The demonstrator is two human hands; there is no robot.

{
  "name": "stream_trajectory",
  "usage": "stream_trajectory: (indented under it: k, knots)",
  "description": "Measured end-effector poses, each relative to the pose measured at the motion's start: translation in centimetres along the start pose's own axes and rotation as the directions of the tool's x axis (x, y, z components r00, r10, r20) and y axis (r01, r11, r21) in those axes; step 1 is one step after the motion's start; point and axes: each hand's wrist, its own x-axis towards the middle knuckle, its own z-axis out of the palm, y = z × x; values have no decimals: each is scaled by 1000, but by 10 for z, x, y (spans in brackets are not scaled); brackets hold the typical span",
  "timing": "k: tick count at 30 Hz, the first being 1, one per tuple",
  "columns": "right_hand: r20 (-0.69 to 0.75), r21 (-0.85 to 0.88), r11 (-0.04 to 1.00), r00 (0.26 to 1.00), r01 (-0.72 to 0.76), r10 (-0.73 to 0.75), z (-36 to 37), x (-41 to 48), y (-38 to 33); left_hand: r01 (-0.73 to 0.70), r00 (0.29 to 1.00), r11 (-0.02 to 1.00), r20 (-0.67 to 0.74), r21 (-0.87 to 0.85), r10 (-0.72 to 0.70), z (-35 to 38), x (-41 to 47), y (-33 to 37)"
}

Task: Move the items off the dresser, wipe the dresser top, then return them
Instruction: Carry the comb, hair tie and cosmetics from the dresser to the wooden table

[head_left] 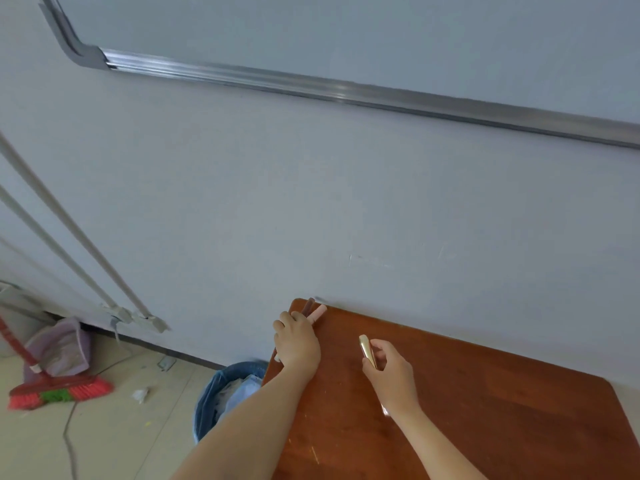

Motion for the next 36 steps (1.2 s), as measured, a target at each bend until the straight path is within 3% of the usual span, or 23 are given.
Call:
stream_trajectory:
  k: [10, 15, 19, 23, 27, 31, 36]
  knots:
    - [9, 26, 999, 999, -47, 47, 6, 0, 3, 44, 995, 999, -87, -26, -46, 12, 1, -8]
    - [6, 32, 998, 999, -54, 54, 6, -1, 2, 172, 985, 983, -12, -63, -173, 7, -2, 0]
    - [2, 31, 997, 998, -70, 70, 5, 0, 4, 194, 979, 974, 77, -114, -186, 3, -5, 4]
    - [-6, 26, 997, 997, -76, 76, 4, -1, 5, 134, 986, 984, 116, -116, -120, 0, -11, -5]
    - [-9, 26, 997, 997, -76, 76, 4, -2, 7, -21, 995, 988, 88, -150, 35, -5, -21, -24]
    - [-5, 25, 997, 997, -73, 73, 6, -4, 8, -40, 999, 989, -30, -142, 36, -10, -32, -60]
    - [4, -2, 996, 996, -84, 84, 12, -5, 9, -100, 995, 964, 4, -246, 104, -4, -37, -78]
